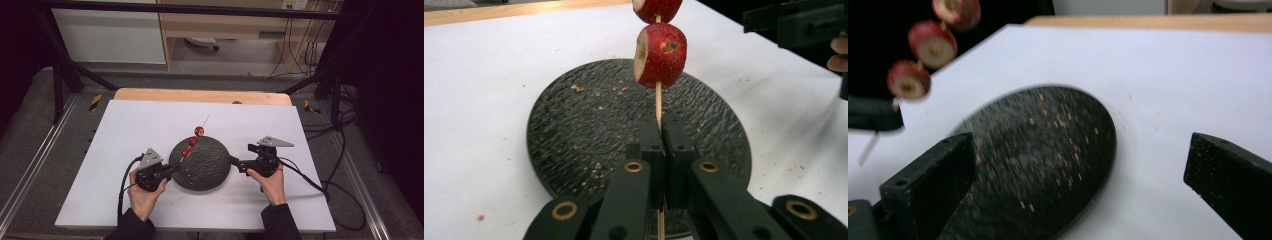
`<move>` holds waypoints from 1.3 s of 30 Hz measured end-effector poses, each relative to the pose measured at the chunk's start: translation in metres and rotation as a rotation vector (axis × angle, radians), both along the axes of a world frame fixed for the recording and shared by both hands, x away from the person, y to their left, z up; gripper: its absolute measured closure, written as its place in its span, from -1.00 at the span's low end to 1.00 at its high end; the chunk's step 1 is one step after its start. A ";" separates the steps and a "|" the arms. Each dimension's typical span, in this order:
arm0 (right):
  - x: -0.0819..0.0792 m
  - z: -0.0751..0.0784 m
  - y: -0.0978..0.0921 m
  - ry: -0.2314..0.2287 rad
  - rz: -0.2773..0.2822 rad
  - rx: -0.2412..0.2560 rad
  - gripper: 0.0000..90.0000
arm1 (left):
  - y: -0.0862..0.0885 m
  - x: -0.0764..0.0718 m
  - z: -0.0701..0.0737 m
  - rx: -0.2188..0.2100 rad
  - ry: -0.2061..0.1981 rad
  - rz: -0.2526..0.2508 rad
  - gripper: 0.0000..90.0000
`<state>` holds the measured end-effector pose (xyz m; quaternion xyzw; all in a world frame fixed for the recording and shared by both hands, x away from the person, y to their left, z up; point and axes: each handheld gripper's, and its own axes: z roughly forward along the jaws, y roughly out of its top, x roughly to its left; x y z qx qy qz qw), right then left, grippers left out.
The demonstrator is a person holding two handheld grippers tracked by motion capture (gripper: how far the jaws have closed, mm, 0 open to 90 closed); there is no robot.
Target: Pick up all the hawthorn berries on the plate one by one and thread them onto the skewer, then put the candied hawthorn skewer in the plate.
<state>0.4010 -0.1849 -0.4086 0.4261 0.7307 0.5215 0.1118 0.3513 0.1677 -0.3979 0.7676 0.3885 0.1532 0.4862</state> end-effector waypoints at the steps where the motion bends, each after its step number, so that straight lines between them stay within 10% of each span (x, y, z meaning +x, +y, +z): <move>1: -0.001 -0.001 -0.002 0.001 0.003 -0.018 -0.99 | 0.001 0.001 0.001 0.007 0.006 -0.002 0.97; 9: -0.012 -0.014 -0.019 0.013 0.061 -0.163 -0.99 | 0.006 0.007 0.004 0.060 0.028 -0.014 0.97; 39: -0.033 -0.039 -0.048 0.049 0.097 -0.233 -0.99 | -0.014 0.033 -0.001 0.261 0.167 -0.051 0.97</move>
